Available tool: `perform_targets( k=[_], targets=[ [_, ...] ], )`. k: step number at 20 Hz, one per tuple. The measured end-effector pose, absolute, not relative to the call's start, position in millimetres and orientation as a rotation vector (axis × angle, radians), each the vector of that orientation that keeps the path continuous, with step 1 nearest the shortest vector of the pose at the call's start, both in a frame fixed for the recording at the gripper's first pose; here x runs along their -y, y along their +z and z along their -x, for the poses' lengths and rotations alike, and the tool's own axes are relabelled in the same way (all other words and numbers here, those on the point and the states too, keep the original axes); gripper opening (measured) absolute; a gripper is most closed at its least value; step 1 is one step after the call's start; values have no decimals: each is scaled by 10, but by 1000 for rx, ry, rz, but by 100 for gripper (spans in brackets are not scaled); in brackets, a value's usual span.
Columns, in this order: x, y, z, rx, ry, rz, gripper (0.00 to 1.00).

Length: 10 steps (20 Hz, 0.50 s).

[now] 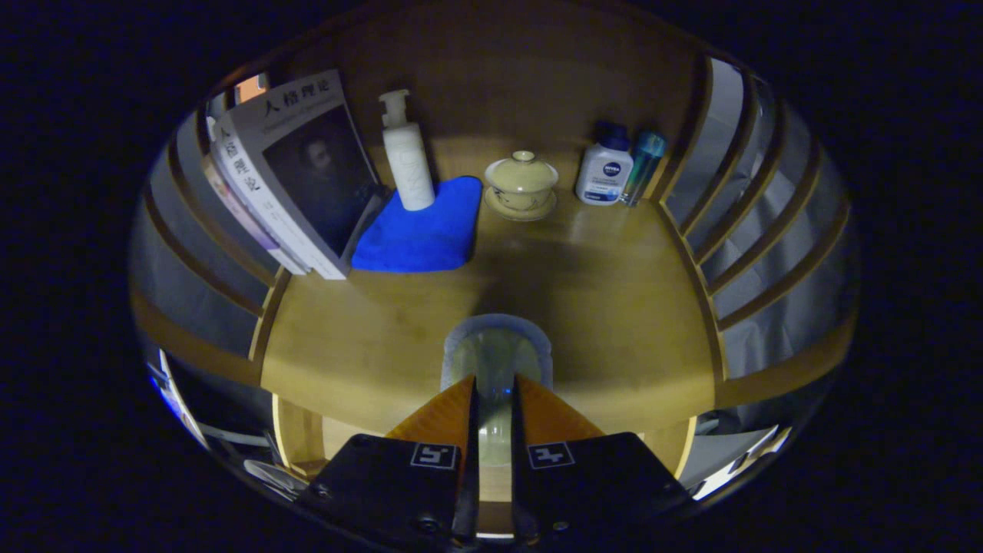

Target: Pull open the drawer, take out the items inside it, and place them on the countertop above the cabinet.

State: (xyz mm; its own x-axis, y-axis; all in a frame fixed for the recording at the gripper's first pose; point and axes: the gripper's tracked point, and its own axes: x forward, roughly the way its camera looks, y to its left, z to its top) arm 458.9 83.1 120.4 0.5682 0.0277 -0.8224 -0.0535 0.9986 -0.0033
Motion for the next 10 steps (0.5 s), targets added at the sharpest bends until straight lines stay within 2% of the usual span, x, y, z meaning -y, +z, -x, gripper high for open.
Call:
perform_targets(
  k=[7, 10],
  targets=[
    [-866, 1021, -4806, -971, 50, -5, 20],
    [-866, 1019, -4813, -957, 57, 9, 25]
  ],
)
